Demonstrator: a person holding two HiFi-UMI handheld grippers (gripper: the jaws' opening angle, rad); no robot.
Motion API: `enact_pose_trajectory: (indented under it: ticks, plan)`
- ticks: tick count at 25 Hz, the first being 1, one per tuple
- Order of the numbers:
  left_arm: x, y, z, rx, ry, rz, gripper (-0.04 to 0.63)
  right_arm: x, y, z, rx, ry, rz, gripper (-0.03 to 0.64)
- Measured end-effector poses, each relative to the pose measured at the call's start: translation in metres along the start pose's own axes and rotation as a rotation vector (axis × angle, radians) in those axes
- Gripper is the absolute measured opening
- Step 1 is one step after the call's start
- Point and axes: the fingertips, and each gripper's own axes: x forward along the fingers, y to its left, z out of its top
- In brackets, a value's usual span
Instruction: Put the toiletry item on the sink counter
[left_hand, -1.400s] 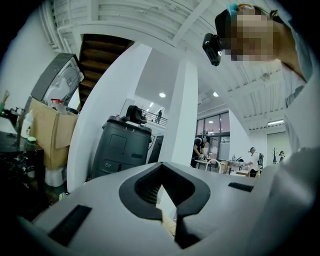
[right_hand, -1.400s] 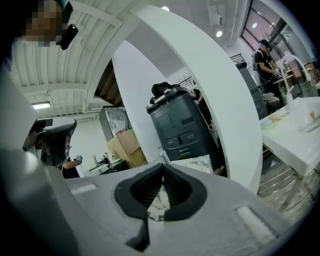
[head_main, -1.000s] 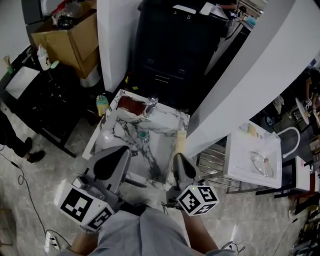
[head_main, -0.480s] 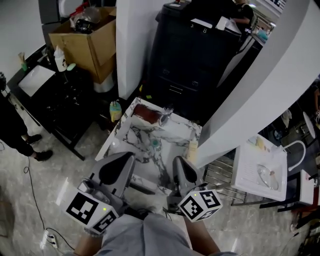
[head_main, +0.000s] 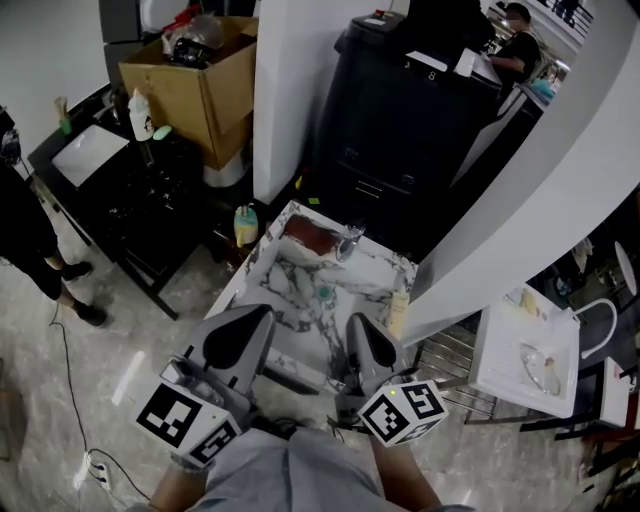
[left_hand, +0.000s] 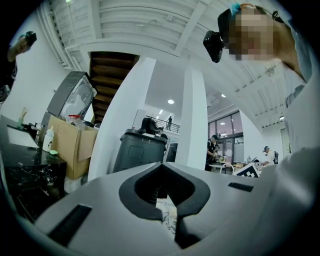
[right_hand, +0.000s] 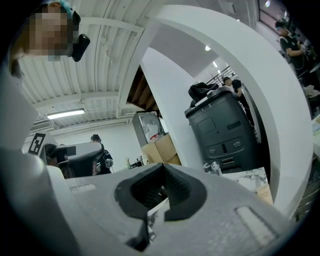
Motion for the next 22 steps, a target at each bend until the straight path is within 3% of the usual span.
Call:
enact_pose_trajectory:
  ticks: [22]
  plan:
    - [-0.005,0.014,0.001,-0.014,-0.005,0.006,0.003,0.01,0.017,0.002,-0.002,0.016,0.029,-0.002]
